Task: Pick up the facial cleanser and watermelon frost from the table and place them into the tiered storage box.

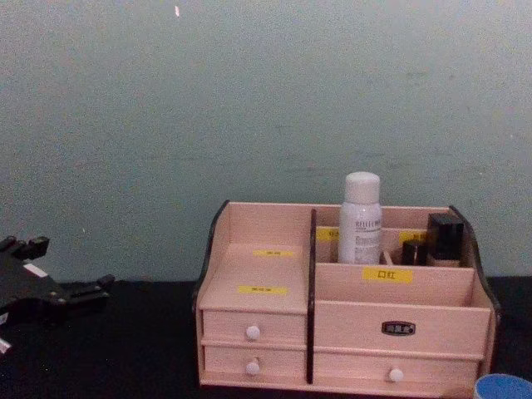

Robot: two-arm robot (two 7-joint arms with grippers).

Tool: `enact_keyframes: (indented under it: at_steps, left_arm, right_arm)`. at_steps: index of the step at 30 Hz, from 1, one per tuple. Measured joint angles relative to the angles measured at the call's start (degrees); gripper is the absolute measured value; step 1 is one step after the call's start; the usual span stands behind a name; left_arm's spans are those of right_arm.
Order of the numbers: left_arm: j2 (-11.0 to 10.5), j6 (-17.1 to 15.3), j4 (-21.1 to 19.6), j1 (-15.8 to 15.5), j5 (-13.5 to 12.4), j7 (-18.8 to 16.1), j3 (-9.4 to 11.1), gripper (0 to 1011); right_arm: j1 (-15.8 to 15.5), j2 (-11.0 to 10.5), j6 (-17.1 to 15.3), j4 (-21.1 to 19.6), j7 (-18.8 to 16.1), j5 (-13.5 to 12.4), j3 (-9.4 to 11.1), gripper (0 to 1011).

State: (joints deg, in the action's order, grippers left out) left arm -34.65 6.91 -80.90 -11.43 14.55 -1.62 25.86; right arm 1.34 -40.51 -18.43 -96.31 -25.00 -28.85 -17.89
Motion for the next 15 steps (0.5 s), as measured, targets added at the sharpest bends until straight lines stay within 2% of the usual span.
enact_keyframes:
  at_steps: [15]
  left_arm:
    - [0.0, 0.0, 0.0, 0.0, 0.0, 0.0, 0.0, 1001]
  right_arm:
    - [1.4, 1.1, 0.5, 1.7, 0.8, 1.2, -1.2, 1002]
